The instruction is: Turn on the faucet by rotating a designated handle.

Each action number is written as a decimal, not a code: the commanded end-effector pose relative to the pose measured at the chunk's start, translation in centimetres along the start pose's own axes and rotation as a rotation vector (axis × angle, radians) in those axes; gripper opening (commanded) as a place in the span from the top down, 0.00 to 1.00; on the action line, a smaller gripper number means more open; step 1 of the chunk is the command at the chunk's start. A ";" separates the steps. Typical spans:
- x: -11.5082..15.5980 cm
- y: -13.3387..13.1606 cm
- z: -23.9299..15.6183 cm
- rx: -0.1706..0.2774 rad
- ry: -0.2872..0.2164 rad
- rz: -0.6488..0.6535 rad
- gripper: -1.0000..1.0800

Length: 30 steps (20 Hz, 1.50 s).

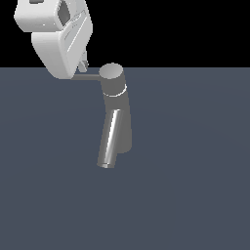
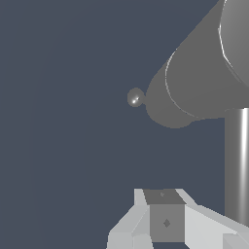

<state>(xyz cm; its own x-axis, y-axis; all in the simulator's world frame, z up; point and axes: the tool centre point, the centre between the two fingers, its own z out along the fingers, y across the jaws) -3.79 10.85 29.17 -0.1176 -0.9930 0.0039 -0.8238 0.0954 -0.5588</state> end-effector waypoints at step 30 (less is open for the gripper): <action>-0.2 7.6 -0.1 0.006 -0.009 -0.006 1.00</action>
<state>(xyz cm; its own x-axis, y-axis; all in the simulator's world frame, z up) -9.81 13.17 25.28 -0.0845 -0.9964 -0.0026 -0.8219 0.0712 -0.5651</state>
